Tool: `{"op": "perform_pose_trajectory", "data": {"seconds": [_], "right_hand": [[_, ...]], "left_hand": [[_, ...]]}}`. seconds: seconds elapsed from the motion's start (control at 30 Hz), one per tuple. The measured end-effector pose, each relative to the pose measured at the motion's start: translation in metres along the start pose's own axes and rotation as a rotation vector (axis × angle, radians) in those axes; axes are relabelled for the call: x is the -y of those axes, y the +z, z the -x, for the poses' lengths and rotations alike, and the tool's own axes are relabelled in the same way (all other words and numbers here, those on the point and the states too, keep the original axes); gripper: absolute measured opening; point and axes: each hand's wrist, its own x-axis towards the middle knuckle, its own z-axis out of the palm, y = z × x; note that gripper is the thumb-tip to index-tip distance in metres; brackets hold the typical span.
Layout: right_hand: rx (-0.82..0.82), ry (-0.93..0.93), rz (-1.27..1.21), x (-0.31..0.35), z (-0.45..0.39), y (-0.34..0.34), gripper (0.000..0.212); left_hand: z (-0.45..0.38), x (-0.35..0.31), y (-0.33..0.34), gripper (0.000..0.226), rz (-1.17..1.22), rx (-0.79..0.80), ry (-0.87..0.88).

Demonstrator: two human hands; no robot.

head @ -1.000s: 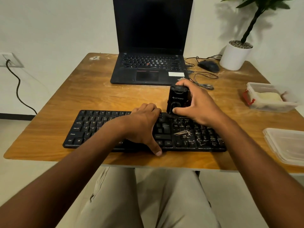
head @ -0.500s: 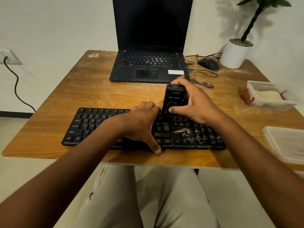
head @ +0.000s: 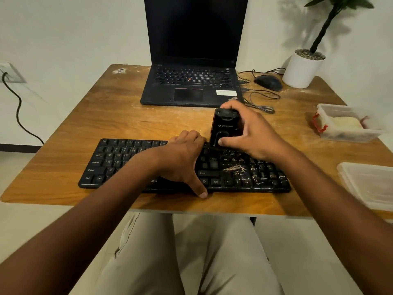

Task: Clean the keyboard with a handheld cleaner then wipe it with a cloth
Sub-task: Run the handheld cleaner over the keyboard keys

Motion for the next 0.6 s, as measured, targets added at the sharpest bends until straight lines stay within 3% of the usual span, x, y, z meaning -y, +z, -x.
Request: {"op": "perform_pose_trajectory", "data": {"seconds": [0.2,0.33,0.43,0.6], "right_hand": [[0.141,0.052,0.315,-0.007,0.006,-0.043,0.065],[0.003,0.041,0.174,-0.006,0.006,-0.044,0.066],[0.015,0.04,-0.033,-0.002,0.001,-0.024,0.065],[0.021,0.034,0.049,-0.009,-0.015,-0.01,0.066]], "left_hand": [[0.0,0.0,0.0,0.122,-0.009,0.009,0.002],[0.001,-0.001,0.0,0.122,-0.005,0.004,-0.002],[0.002,-0.001,0.0,0.122,0.001,-0.003,-0.001],[0.002,-0.001,0.001,0.123,0.0,-0.003,-0.002]]}}
